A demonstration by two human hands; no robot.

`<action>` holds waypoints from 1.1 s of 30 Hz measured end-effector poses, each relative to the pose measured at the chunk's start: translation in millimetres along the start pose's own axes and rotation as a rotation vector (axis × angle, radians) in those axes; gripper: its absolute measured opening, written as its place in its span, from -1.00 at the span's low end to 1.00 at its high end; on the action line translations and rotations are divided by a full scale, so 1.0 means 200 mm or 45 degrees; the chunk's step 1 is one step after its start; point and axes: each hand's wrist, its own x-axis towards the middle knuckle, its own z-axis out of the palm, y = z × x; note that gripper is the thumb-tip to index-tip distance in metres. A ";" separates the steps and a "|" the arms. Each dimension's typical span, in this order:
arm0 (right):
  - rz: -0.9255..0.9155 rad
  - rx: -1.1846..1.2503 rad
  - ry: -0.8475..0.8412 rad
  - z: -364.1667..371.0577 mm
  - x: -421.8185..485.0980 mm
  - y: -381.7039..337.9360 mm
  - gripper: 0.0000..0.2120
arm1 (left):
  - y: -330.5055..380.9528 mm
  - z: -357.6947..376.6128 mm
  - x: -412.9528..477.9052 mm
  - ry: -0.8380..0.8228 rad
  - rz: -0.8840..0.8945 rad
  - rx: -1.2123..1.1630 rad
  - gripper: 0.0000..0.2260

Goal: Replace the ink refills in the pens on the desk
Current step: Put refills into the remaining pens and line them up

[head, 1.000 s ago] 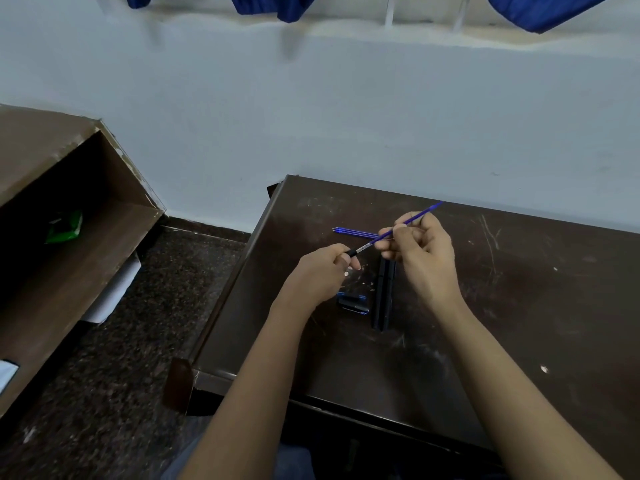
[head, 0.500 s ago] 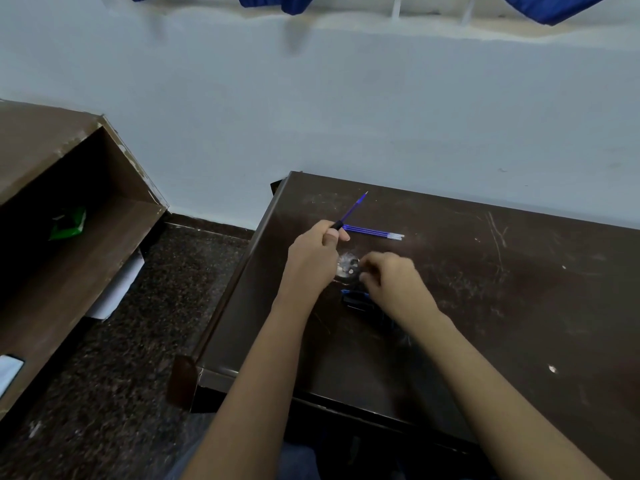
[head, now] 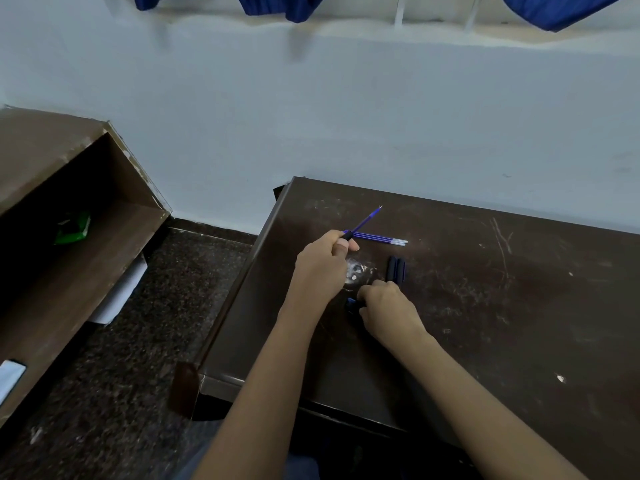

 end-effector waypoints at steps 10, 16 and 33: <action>0.022 0.096 0.029 0.00 0.00 -0.02 -0.73 | -0.01 0.00 0.00 0.003 0.021 0.044 -0.73; 0.011 0.103 0.215 0.02 0.02 0.01 -0.75 | -0.01 -0.01 0.00 -0.019 0.026 0.073 -0.74; 0.303 2.457 0.515 -0.36 0.03 0.12 -0.96 | -0.03 -0.02 0.00 -0.069 0.031 0.095 -0.76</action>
